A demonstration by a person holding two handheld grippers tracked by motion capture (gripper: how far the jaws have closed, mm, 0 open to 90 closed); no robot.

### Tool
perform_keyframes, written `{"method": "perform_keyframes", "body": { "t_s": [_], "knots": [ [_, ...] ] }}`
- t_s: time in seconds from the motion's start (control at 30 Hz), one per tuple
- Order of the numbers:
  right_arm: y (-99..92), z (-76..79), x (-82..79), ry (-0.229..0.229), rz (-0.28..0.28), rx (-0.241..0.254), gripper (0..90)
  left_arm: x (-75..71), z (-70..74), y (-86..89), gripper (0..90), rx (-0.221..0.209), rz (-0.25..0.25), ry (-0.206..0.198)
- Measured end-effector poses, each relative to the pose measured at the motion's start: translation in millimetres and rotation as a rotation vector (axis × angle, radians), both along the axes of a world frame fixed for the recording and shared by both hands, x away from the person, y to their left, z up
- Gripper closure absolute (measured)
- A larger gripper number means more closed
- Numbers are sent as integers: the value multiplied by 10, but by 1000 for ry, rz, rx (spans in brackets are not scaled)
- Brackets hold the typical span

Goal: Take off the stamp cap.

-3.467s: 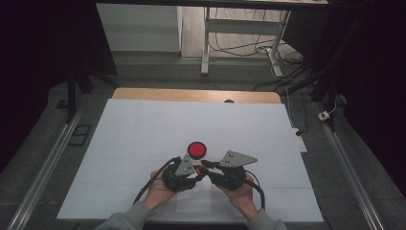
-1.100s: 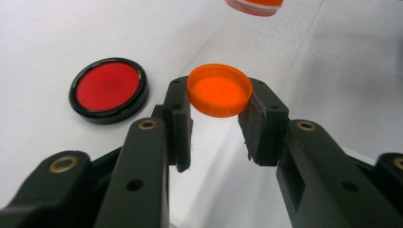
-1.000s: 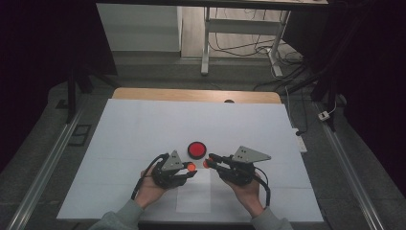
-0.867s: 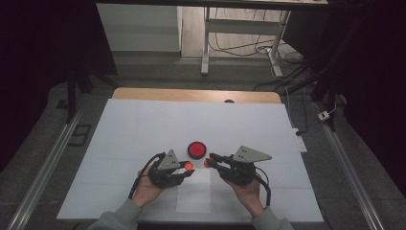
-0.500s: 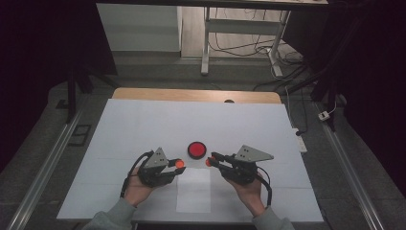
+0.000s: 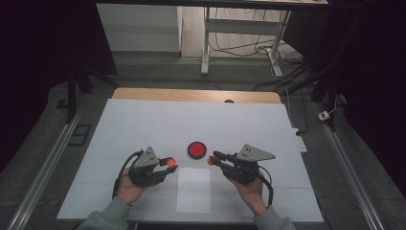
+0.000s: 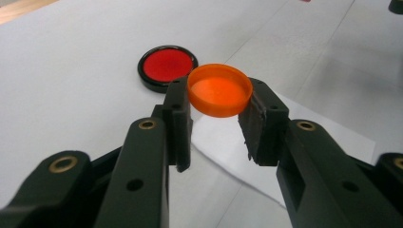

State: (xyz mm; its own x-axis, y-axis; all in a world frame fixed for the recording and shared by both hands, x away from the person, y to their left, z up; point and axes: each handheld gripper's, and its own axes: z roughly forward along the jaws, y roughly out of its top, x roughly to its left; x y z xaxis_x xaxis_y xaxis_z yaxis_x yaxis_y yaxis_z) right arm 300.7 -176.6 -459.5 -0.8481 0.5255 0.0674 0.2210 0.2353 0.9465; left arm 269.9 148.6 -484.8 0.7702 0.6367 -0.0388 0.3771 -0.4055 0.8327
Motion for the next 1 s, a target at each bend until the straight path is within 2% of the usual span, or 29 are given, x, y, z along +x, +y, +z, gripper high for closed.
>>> {"method": "perform_keyframes", "body": {
  "t_s": [0.6,1.0],
  "knots": [
    [-46,4,18,-11,-21,-2,724,-153,-103,422,653,-19,94,21],
    [-58,-13,33,-13,-26,-14,724,-255,-177,617,652,-21,133,28]
  ]
}}
